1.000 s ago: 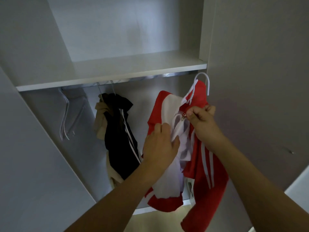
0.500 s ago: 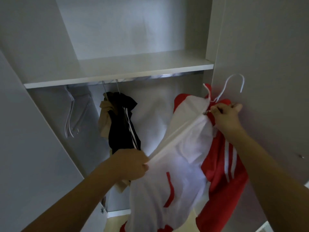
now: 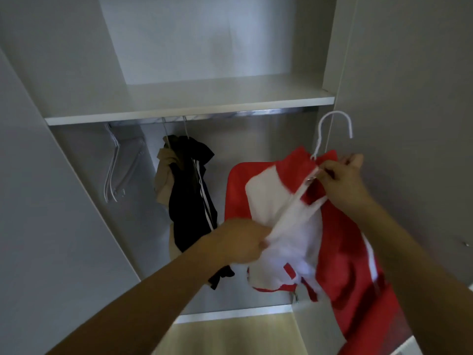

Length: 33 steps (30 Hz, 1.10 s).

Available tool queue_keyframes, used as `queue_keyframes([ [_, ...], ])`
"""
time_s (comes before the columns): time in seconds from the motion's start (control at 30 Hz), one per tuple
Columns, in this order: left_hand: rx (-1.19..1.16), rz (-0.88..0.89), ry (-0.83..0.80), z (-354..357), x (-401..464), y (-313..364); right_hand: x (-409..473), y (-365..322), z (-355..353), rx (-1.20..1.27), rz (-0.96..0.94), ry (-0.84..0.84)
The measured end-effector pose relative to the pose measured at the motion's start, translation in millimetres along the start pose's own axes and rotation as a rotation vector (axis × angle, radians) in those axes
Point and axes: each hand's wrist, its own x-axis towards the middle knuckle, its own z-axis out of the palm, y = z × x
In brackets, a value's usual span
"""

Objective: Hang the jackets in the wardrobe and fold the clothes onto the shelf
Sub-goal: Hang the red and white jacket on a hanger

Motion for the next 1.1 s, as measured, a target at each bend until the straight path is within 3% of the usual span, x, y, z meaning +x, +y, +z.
queue_keyframes([
  [0.1, -0.046, -0.021, -0.220, 6, -29, -9, -2, 7, -4, 0.013, 0.018, -0.049],
  [0.17, 0.027, -0.003, -0.230, -7, -21, -15, -6, -5, 3, 0.110, -0.005, -0.089],
  [0.2, 0.005, -0.007, -0.125, -17, -13, -20, -7, -13, 6, 0.166, -0.018, -0.109],
  [0.3, -0.065, -0.150, 0.452, -49, 12, -44, -8, -23, 8, 0.194, -0.096, -0.167],
  [0.33, -0.063, -0.208, 0.531, -57, 17, -51, -8, -23, 7, 0.190, -0.111, -0.185],
  [0.37, -0.065, -0.256, 0.500, -62, 23, -57, -9, -23, 6, 0.187, -0.120, -0.199],
  [0.5, -0.259, -0.323, 0.091, -70, 31, -58, -10, -25, 12, 0.109, -0.164, -0.215],
  [0.57, -0.297, -0.295, 0.177, -64, 25, -51, -11, -25, 14, 0.034, -0.186, -0.192],
  [0.67, -0.349, -0.204, 0.473, -51, 14, -39, -11, -23, 13, -0.003, -0.181, -0.145],
  [0.7, -0.400, -0.177, 0.498, -52, 11, -37, -11, -21, 13, 0.009, -0.171, -0.137],
  [0.77, -0.538, -0.181, 0.348, -57, 3, -40, -11, -19, 16, 0.086, -0.133, -0.135],
  [0.87, -0.654, -0.289, -0.061, -63, -20, -63, -10, -20, 29, 0.339, -0.044, -0.143],
  [0.93, -0.718, -0.318, -0.187, -64, -39, -80, -8, -21, 43, 0.373, -0.010, -0.165],
  [1.0, -0.887, -0.425, -0.099, -65, -56, -88, -3, -25, 61, 0.357, 0.000, -0.248],
  [1.1, -1.120, -0.595, 0.187, -63, -59, -92, 19, -33, 91, 0.311, 0.045, -0.377],
])
